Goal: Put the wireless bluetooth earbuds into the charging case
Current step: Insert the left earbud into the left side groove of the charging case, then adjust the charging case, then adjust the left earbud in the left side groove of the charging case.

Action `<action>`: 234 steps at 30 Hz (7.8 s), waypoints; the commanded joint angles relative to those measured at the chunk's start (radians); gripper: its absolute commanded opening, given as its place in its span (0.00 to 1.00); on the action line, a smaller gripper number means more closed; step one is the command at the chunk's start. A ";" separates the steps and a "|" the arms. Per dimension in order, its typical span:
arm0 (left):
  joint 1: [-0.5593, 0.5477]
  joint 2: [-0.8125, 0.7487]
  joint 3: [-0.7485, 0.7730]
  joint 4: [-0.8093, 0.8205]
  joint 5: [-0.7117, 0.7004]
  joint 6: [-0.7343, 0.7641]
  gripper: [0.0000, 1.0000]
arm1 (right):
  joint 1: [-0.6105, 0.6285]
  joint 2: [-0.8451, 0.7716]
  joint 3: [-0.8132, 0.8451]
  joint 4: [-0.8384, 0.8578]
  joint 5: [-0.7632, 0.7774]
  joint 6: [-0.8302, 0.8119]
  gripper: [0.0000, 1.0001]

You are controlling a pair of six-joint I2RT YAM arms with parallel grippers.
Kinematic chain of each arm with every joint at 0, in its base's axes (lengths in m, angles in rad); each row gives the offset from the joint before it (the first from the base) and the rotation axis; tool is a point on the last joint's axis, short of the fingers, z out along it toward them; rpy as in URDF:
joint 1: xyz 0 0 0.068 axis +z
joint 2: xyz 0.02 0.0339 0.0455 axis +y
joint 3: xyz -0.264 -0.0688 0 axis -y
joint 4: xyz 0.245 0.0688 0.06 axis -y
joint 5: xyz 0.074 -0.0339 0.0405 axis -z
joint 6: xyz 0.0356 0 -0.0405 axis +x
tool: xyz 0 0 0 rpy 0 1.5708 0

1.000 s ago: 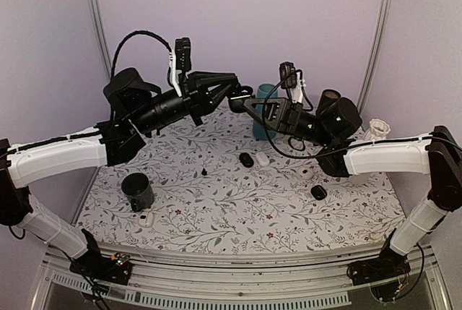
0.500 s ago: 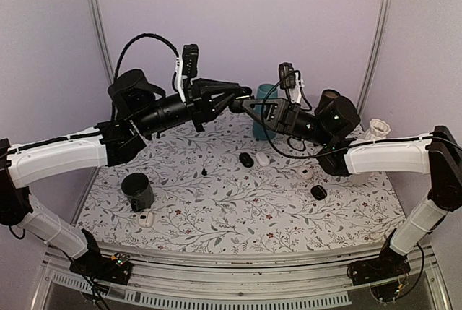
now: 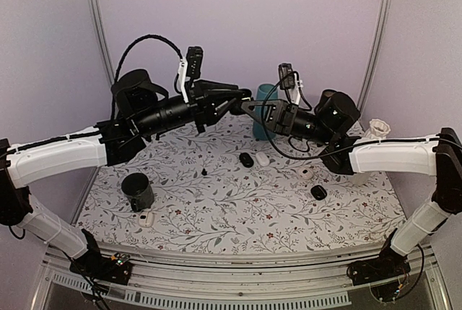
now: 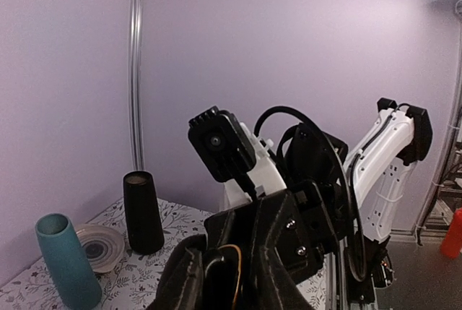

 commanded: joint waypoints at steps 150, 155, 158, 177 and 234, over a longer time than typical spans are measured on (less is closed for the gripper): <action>0.042 -0.003 -0.132 0.278 0.197 -0.342 0.00 | 0.029 -0.055 0.001 -0.082 0.067 -0.143 0.26; 0.041 0.003 -0.131 0.268 0.207 -0.339 0.00 | 0.029 -0.060 -0.002 -0.079 0.066 -0.147 0.05; 0.041 0.001 -0.130 0.237 0.208 -0.332 0.08 | 0.029 -0.064 -0.002 -0.080 0.068 -0.152 0.03; 0.065 -0.203 -0.231 0.024 0.148 -0.208 0.41 | 0.022 -0.077 -0.061 -0.029 0.045 -0.223 0.03; 0.068 -0.041 0.087 -0.244 0.255 -0.214 0.36 | 0.057 -0.072 -0.099 0.003 0.060 -0.408 0.03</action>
